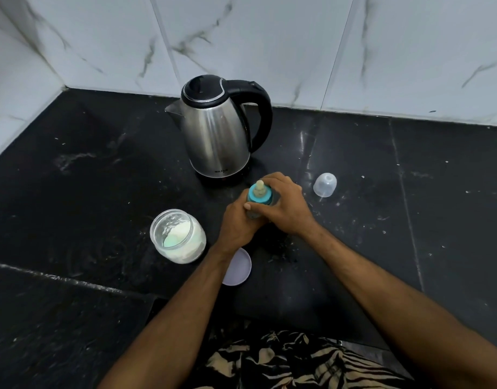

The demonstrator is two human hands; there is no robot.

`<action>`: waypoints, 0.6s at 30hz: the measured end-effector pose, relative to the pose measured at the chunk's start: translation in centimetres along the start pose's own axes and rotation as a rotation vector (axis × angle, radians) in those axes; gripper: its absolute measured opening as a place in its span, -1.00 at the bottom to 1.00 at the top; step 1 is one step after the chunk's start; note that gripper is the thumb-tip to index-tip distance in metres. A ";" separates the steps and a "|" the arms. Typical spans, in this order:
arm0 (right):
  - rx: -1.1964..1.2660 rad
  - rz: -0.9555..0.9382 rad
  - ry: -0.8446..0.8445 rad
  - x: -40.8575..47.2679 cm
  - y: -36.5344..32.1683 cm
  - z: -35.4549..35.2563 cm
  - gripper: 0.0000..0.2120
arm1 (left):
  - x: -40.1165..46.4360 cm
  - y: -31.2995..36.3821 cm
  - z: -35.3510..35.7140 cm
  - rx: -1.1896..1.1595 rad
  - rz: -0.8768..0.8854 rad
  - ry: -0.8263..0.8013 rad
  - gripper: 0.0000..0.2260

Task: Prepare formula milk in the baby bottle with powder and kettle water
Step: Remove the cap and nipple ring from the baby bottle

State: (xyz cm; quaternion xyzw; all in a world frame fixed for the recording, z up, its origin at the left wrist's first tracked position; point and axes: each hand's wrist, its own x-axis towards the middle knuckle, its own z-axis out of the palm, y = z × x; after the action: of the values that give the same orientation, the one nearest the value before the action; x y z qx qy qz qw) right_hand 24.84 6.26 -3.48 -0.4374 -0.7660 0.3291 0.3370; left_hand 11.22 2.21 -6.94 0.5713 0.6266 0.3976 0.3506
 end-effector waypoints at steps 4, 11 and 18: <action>0.070 -0.021 -0.264 1.8 0.5 -2.3 -0.55 | 0.1 0.1 -0.2 -0.048 -0.033 -0.039 -0.45; -0.129 -0.023 -0.336 2.1 -0.6 -2.5 -0.30 | 0.3 0.3 -0.4 -0.036 -0.041 -0.080 -0.48; -0.007 -0.072 -0.274 1.4 -1.6 -2.1 -0.38 | 0.1 0.2 -0.3 -0.026 -0.041 -0.062 -0.46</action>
State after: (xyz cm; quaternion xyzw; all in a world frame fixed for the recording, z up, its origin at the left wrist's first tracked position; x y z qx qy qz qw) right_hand 25.20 7.33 -0.71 -0.3617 -0.8213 0.3707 0.2393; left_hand 11.00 2.32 -6.66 0.5658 0.6217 0.3807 0.3853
